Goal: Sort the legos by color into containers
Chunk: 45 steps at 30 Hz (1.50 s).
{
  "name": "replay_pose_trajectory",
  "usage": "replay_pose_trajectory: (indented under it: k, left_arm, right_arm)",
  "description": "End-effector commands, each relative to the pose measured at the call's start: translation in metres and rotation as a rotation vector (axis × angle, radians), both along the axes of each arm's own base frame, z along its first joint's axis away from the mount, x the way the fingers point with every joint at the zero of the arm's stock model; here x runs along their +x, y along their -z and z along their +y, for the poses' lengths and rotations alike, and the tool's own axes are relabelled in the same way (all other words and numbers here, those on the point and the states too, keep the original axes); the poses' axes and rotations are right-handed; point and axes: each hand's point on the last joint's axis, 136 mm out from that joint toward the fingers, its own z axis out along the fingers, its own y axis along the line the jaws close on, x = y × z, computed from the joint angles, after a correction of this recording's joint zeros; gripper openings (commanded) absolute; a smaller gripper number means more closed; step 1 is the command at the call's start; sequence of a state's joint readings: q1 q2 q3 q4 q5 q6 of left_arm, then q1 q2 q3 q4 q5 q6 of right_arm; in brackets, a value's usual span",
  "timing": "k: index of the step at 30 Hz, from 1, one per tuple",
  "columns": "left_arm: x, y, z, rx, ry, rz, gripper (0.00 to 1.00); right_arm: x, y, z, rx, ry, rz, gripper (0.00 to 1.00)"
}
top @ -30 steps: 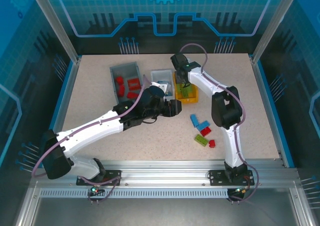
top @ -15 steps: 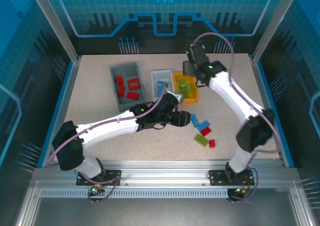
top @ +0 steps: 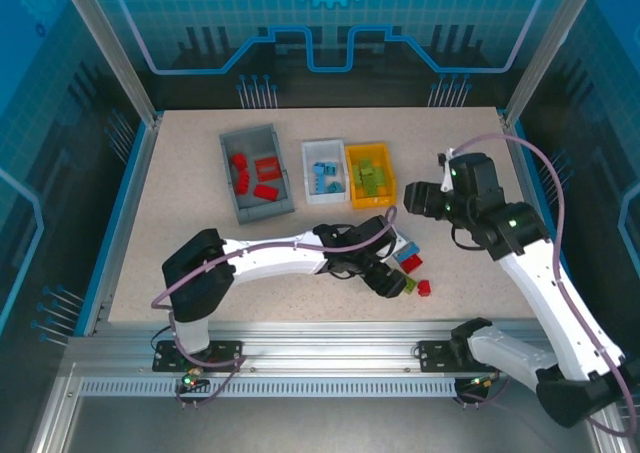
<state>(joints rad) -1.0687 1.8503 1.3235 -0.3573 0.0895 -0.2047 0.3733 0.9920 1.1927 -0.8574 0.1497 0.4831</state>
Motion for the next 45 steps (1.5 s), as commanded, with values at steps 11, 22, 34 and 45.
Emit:
replay_pose_trajectory:
  k: [11, 22, 34, 45]
  left_arm:
    - [0.076, -0.002, -0.003, -0.035, -0.463, 0.166, 0.72]
    - [0.101, 0.021, -0.004, 0.011, -0.813, 0.311, 0.75]
    - [0.132, 0.057, -0.006, 0.029, -0.915, 0.340, 0.64]
    - [0.134, 0.066, -0.001, 0.060, -0.926, 0.317, 0.24]
  right_arm:
    - [-0.024, 0.035, -0.012, 0.019, 0.054, 0.105, 0.74]
    - [-0.025, 0.015, -0.018, 0.021, 0.057, -0.002, 0.73]
    - [-0.037, -0.010, -0.031, 0.046, 0.095, -0.129, 0.73]
    - [-0.036, -0.006, -0.031, 0.044, 0.097, -0.121, 0.73]
